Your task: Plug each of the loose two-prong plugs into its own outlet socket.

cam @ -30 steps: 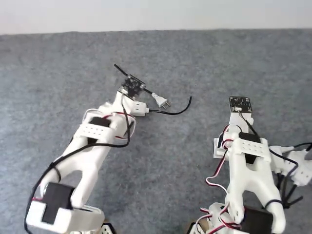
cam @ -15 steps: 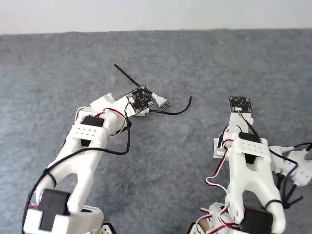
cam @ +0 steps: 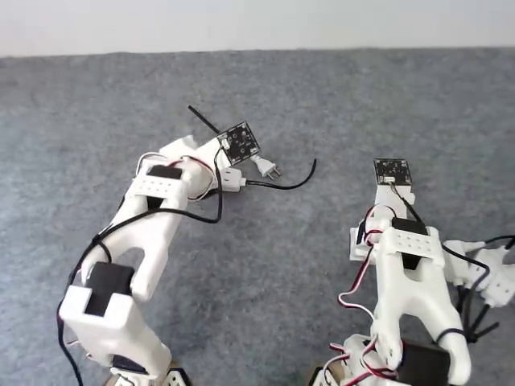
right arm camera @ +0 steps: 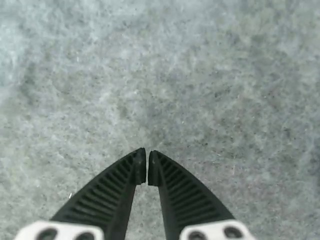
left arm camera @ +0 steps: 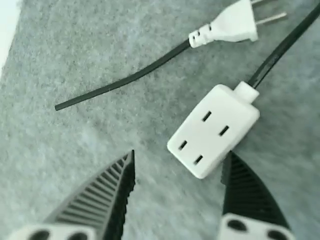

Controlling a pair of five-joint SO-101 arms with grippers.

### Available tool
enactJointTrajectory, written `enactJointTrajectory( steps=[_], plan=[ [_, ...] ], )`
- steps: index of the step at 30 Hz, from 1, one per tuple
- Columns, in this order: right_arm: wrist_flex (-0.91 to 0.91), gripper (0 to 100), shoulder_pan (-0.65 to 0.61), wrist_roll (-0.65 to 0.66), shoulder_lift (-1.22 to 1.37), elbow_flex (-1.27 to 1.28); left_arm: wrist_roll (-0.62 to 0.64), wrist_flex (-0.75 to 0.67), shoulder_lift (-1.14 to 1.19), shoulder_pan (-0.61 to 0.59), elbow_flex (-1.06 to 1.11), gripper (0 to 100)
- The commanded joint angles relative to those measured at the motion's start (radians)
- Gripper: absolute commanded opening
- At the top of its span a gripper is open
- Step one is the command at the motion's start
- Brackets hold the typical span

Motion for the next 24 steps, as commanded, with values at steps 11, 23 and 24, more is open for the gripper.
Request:
enactJointTrajectory(
  steps=[11,23,24],
  plan=[
    [-0.015,1.4,-0.008,0.011,-0.027,-0.006,-0.009,0.115,0.235,0.002,-0.323,25],
    [-0.021,1.5,-0.008,0.011,-0.027,-0.006,0.011,0.465,0.149,0.054,-0.326,5],
    [-0.021,1.5,-0.008,0.011,-0.027,-0.006,0.04,0.511,0.129,0.054,-0.326,5]
  ],
)
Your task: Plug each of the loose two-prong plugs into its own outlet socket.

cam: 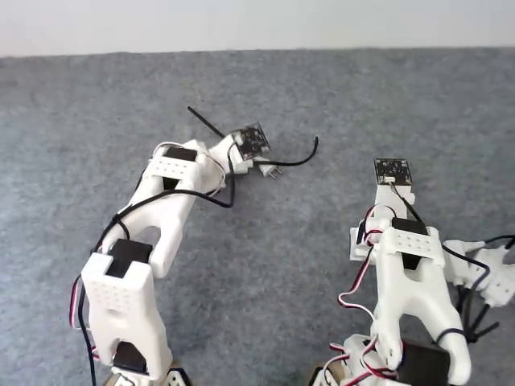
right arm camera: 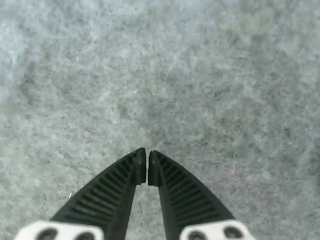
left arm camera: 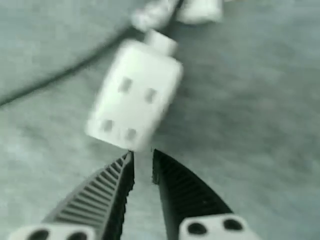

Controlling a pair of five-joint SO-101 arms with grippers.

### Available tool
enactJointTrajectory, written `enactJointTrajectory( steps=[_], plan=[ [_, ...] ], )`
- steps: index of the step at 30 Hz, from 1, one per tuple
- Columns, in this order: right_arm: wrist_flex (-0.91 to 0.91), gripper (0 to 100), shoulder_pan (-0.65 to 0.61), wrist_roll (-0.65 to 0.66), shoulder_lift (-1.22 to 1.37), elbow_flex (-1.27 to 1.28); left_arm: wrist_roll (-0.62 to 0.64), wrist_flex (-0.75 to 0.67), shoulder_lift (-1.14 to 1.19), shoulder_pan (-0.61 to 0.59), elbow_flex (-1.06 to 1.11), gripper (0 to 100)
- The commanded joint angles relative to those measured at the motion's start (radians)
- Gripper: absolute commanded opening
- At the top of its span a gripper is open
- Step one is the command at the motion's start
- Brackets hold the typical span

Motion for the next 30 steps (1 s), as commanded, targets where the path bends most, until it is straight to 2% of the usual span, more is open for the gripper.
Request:
enactJointTrajectory(
  steps=[1,4,6,8,12,18,20,25,28,30],
  plan=[
    [-0.021,1.5,-0.008,0.011,-0.027,-0.006,0.075,0.158,-0.1,0.014,-0.035,5],
    [-0.021,1.5,-0.008,0.011,-0.027,-0.006,0.203,0.21,-0.132,0.008,-0.033,5],
    [-0.021,1.5,-0.008,0.011,-0.027,-0.006,0.259,0.183,-0.141,-0.012,-0.033,5],
    [-0.021,1.5,-0.008,0.011,-0.027,-0.006,0.265,0.12,-0.141,-0.038,-0.035,7],
    [-0.021,1.5,-0.01,0.011,-0.027,-0.006,0.296,-0.094,-0.127,-0.089,-0.033,13],
    [-0.021,1.5,-0.01,0.011,-0.027,-0.006,0.657,-0.479,-0.02,-0.072,-0.024,13],
    [-0.021,1.5,-0.01,0.011,-0.027,-0.006,0.726,-0.614,0.031,-0.068,-0.028,13],
    [-0.021,1.5,-0.01,0.011,-0.027,-0.006,0.738,-0.842,0.127,-0.011,-0.008,11],
    [-0.021,1.5,-0.01,0.011,-0.027,-0.006,0.715,-0.891,0.183,0.02,-0.007,9],
    [-0.021,1.5,-0.01,0.011,-0.027,-0.006,0.637,-0.887,0.201,0.032,-0.007,7]
  ],
)
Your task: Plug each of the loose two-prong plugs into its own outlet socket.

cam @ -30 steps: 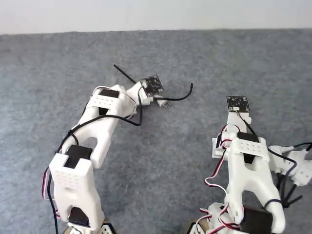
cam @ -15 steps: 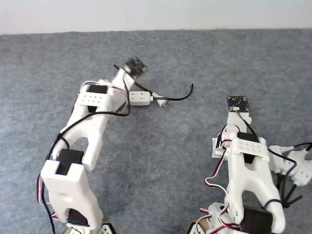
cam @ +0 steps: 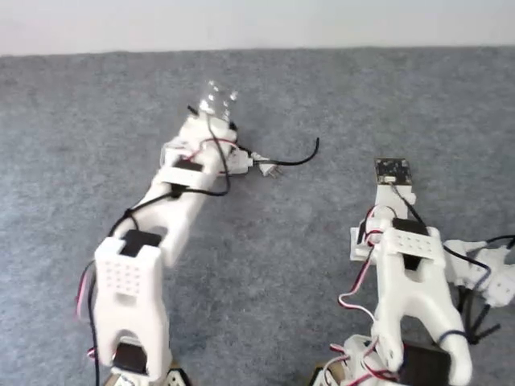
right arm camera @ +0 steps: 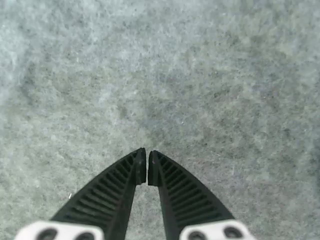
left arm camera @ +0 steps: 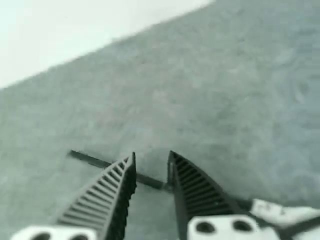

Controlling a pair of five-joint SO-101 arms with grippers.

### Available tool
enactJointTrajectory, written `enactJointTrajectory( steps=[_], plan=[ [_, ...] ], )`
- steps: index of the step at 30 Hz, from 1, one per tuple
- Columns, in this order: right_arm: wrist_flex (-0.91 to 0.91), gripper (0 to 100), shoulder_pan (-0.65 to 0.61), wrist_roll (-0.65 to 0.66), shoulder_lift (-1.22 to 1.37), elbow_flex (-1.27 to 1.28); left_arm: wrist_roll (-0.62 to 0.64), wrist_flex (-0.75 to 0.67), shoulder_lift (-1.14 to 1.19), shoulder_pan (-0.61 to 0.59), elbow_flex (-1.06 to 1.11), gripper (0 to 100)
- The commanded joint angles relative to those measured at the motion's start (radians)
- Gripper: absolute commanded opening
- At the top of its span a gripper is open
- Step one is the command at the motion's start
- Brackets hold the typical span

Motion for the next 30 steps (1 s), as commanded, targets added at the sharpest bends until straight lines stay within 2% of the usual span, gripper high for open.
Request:
enactJointTrajectory(
  steps=[1,4,10,16,22,26,30],
  plan=[
    [-0.018,1.5,-0.01,0.011,-0.027,-0.006,-0.118,-0.037,0.003,0.026,-0.004,5],
    [-0.018,1.5,-0.01,0.011,-0.027,-0.006,-0.186,0.064,0.002,0.032,0.001,1],
    [-0.018,1.5,-0.01,0.011,-0.027,-0.006,-0.178,0.428,0.002,0.041,-0.107,1],
    [-0.018,1.5,-0.01,0.011,-0.027,-0.006,-0.183,0.729,-0.008,0.037,-0.229,1],
    [-0.018,1.5,-0.01,0.011,-0.027,-0.006,-0.181,1.036,-0.172,0.029,-0.234,1],
    [-0.018,1.5,-0.01,0.011,-0.027,-0.006,-0.172,1.155,-0.293,0.032,-0.15,1],
    [-0.018,1.5,-0.01,0.011,-0.027,-0.006,-0.094,1.166,-0.419,0.041,0.036,1]
  ],
)
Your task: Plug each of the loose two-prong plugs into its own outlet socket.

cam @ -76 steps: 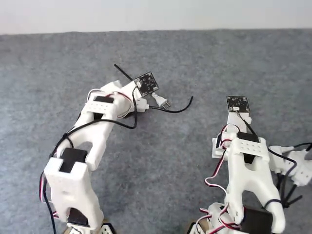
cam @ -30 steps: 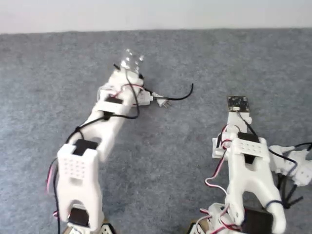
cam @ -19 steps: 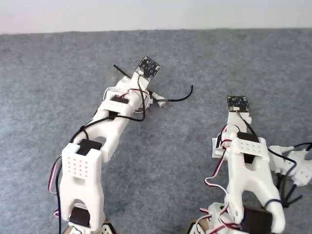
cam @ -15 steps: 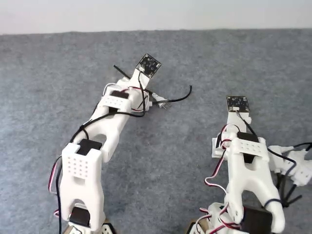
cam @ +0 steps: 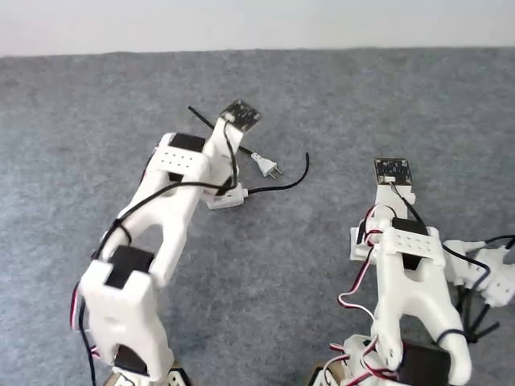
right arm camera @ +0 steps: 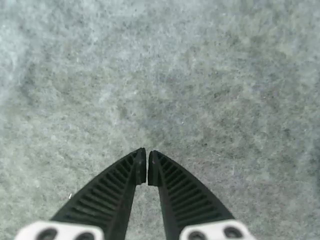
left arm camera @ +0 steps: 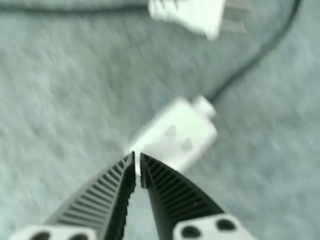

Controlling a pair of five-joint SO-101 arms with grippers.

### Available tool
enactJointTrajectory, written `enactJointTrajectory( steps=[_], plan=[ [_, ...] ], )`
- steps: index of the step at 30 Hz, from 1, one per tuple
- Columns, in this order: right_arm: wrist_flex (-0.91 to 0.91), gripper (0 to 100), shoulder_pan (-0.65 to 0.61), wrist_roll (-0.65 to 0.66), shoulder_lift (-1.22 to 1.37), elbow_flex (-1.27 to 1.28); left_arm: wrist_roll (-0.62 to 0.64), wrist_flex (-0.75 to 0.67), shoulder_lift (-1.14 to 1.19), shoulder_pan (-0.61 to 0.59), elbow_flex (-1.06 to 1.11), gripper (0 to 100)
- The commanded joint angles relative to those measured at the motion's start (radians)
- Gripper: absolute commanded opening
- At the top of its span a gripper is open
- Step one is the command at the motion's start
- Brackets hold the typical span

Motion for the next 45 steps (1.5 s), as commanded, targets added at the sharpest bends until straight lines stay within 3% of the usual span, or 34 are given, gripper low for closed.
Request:
enactJointTrajectory(
  steps=[1,5,8,13,16,20,25,28,35,45],
  plan=[
    [-0.018,1.5,-0.01,0.011,-0.027,-0.006,0.049,0.011,-0.163,0.009,0.137,1],
    [-0.018,1.5,-0.01,0.011,-0.027,-0.006,0.034,-0.026,-0.345,0.011,0.338,1],
    [-0.018,1.5,-0.01,0.011,-0.027,-0.006,-0.064,-0.095,-0.514,0.008,0.496,2],
    [-0.018,1.5,-0.01,0.011,-0.027,-0.006,-0.293,-0.324,-0.781,-0.015,0.743,2],
    [-0.018,1.5,-0.01,0.011,-0.027,-0.006,-0.284,-0.485,-0.855,-0.052,0.828,2],
    [-0.018,1.5,-0.01,0.011,-0.027,-0.006,-0.322,-0.451,-0.772,-0.061,0.768,4],
    [-0.018,1.5,-0.01,0.011,-0.027,-0.006,-0.425,-0.384,-0.549,-0.06,0.598,17],
    [-0.018,1.5,-0.01,0.011,-0.027,-0.006,-0.551,-0.385,-0.408,-0.058,0.495,24],
    [-0.018,1.5,-0.01,0.011,-0.027,-0.006,-0.635,-0.517,-0.146,-0.066,0.323,24],
    [-0.018,1.5,-0.01,0.011,-0.027,-0.006,-0.631,-0.535,-0.092,-0.02,0.239,24]
  ],
)
